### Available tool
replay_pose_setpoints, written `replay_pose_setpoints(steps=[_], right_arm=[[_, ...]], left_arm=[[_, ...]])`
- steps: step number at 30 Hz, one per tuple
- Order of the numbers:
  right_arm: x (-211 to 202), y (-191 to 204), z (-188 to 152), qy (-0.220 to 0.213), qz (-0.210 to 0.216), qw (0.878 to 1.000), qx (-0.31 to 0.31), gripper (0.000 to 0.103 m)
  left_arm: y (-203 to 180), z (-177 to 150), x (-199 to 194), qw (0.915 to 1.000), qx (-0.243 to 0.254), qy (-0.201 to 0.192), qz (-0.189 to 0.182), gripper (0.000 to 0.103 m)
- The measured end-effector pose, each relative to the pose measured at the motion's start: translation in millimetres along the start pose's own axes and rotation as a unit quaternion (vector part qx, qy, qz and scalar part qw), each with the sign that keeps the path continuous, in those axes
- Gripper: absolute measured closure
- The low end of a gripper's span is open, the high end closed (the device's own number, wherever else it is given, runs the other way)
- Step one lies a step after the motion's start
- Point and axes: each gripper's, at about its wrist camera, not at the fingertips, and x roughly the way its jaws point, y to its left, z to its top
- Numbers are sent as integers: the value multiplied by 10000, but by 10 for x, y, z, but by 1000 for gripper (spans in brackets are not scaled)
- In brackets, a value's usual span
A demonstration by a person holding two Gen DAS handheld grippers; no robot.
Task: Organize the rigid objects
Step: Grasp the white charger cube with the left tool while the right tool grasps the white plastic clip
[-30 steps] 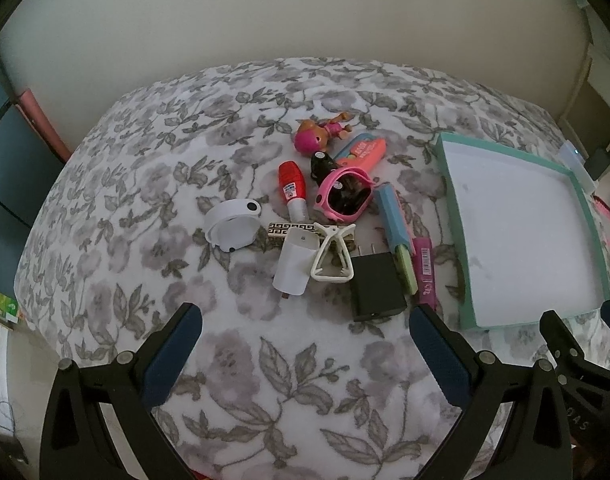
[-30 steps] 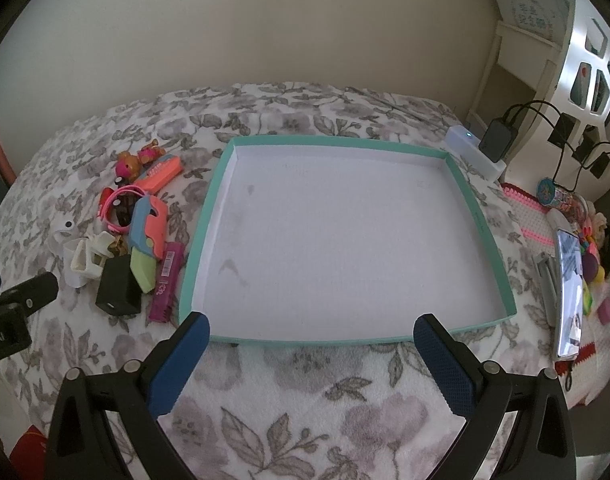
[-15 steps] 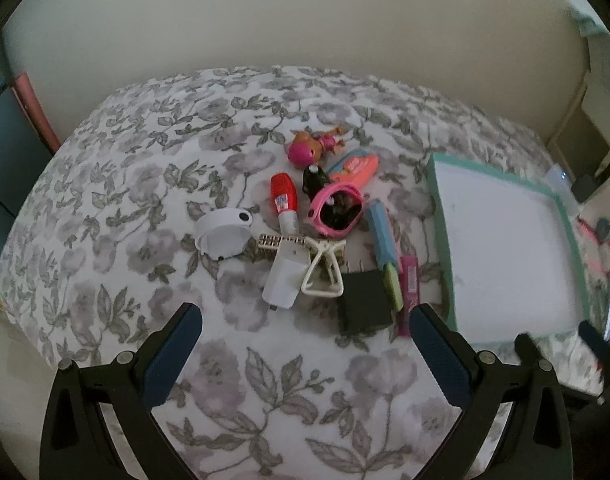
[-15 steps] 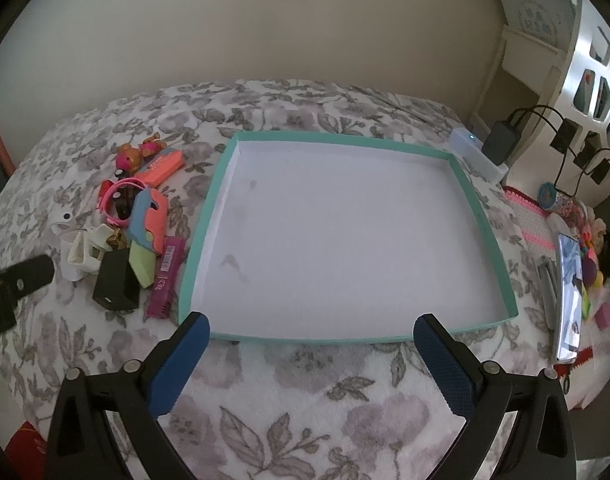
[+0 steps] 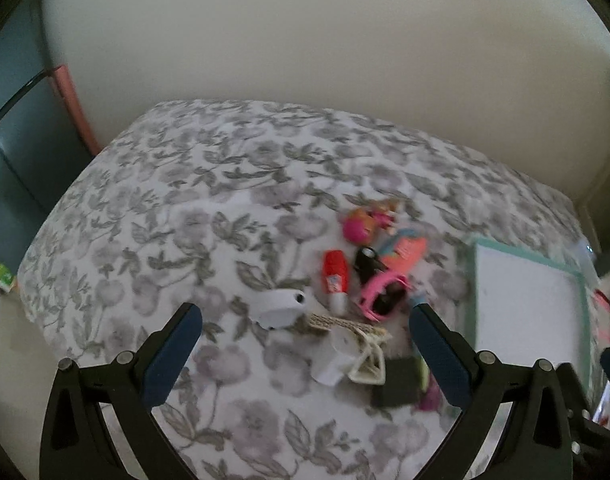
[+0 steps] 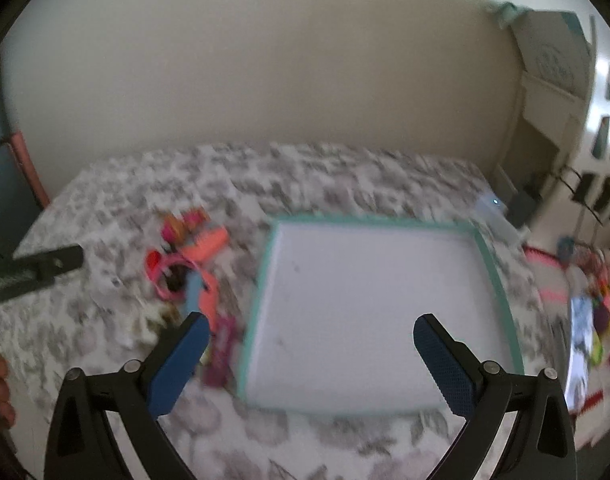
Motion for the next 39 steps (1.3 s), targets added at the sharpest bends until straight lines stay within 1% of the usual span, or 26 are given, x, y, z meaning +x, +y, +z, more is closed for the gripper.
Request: replay_pose_setpoints(steps=[3, 5, 7, 9, 11, 16, 18, 19, 22, 23, 24, 26, 27, 29, 31, 33, 34, 37, 39], right_arm=[[93, 89, 102, -7, 279, 9996, 32, 0], [232, 174, 150, 134, 499, 9986, 90, 0], [360, 265, 177, 262, 691, 9972, 93, 0], [497, 383, 180, 404, 911, 9950, 44, 0], [614, 481, 153, 539, 1012, 9934, 11, 1], [847, 734, 33, 839, 1293, 9880, -97, 11], [935, 833, -30, 971, 1433, 9848, -128, 14], [970, 891, -70, 1038, 1509, 9830, -154, 17], [1040, 1000, -148, 1164, 1581, 9803, -217, 18], [1048, 1031, -171, 1187, 1626, 9793, -234, 18], [1052, 1055, -187, 1205, 1663, 9783, -262, 19], [1064, 1146, -231, 1247, 1687, 9769, -408, 19], [1058, 1174, -244, 1249, 1688, 9765, -478, 19], [1042, 1239, -272, 1256, 1715, 9751, -634, 23], [1039, 1282, -291, 1303, 1701, 9741, -717, 30], [1035, 1307, -321, 1330, 1672, 9737, -791, 33], [1039, 1315, -339, 1357, 1624, 9737, -844, 36], [1048, 1301, -366, 1415, 1548, 9737, -888, 43], [1035, 1268, -353, 1409, 1557, 9742, -824, 44]], left_arm=[[77, 79, 168, 9995, -142, 193, 193, 0], [98, 109, 246, 9992, -247, 247, 204, 0], [113, 106, 336, 9992, -241, 271, 191, 0], [158, 95, 474, 9984, -227, 463, 233, 0], [274, 92, 590, 9969, -397, 626, 252, 0], [519, 44, 773, 9933, -629, 901, 368, 0], [606, 18, 842, 9914, -790, 1009, 256, 1], [623, 6, 867, 9908, -821, 1054, 199, 1], [624, -42, 961, 9892, -817, 1212, 105, 1], [622, -62, 998, 9883, -834, 1274, 48, 5], [626, -79, 1025, 9873, -865, 1331, 2, 14], [649, -113, 1078, 9841, -983, 1473, -129, 19], [657, -127, 1097, 9830, -1036, 1503, -184, 19], [658, -152, 1125, 9813, -1091, 1559, -292, 19], [650, -169, 1139, 9804, -1098, 1595, -373, 20], [646, -177, 1147, 9792, -1120, 1625, -475, 21], [644, -178, 1149, 9783, -1135, 1648, -529, 21], [623, -194, 1162, 9744, -1187, 1747, -774, 21], [591, -202, 1173, 9707, -1228, 1823, -968, 21]])
